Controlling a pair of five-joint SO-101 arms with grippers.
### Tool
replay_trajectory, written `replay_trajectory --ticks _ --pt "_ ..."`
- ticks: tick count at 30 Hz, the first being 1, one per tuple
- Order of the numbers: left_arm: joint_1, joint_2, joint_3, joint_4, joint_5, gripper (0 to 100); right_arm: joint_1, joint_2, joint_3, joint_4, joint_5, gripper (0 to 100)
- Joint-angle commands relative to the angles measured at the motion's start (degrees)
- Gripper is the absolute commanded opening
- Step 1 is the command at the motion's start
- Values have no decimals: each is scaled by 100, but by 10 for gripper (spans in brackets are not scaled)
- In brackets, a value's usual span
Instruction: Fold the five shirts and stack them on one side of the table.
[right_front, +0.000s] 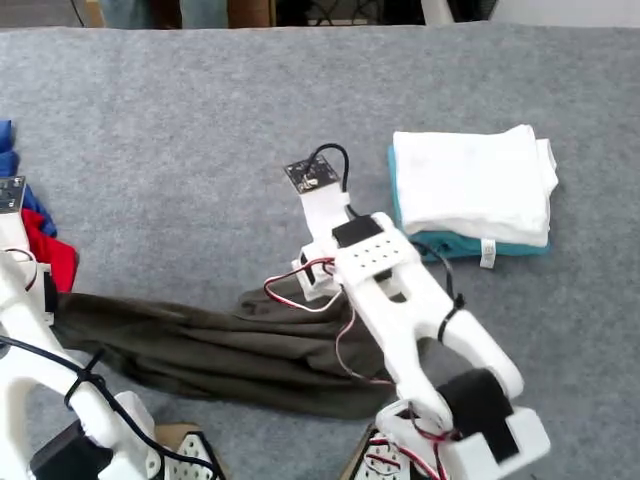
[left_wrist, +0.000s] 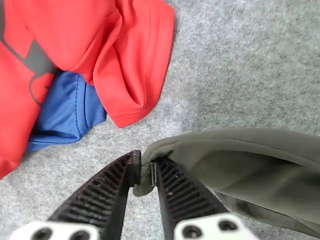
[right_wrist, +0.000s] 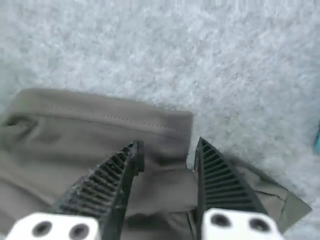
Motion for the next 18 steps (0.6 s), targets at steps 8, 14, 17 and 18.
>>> replay_trajectory --ticks 8,14,17,18 --pt "-48 -123 -242 -9 -35 30 88 497 -154 -141 -53 183" --pt "-48 -114 -242 -9 -35 30 88 514 -163 -369 -53 183" --pt "-48 -114 -242 -9 -35 30 88 523 -251 -369 -62 181" --pt "-48 -114 -242 0 -35 30 88 532 -259 -369 -62 181"
